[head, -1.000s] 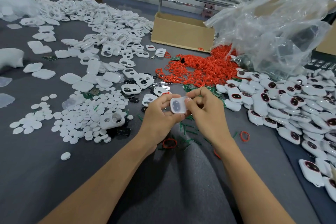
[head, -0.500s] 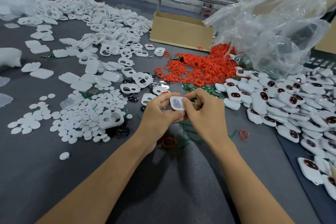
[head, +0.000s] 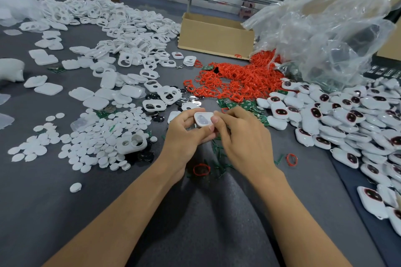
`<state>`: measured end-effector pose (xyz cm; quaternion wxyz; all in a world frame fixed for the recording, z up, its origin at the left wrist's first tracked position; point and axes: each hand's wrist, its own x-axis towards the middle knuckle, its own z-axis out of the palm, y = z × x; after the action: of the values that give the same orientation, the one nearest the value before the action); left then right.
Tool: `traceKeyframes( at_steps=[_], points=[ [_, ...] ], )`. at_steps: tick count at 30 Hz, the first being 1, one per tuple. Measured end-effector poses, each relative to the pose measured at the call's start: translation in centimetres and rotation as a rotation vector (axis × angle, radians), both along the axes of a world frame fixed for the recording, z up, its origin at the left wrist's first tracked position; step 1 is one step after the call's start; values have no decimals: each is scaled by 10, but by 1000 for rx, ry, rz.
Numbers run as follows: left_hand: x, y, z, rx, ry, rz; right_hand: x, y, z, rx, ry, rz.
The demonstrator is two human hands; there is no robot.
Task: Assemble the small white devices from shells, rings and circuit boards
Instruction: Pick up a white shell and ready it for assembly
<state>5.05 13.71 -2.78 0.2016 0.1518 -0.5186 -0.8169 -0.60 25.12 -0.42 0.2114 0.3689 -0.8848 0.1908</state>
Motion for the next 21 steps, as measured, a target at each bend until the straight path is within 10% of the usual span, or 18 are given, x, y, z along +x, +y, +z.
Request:
traceKeyframes(
  at_steps=[6,21],
  points=[
    [2,-1,2,18,-8,4,-38,15,1,-208,-118,-132],
    [2,2,1,-18,-15,-51,-119,-29,9,85,-368,-226]
  ],
)
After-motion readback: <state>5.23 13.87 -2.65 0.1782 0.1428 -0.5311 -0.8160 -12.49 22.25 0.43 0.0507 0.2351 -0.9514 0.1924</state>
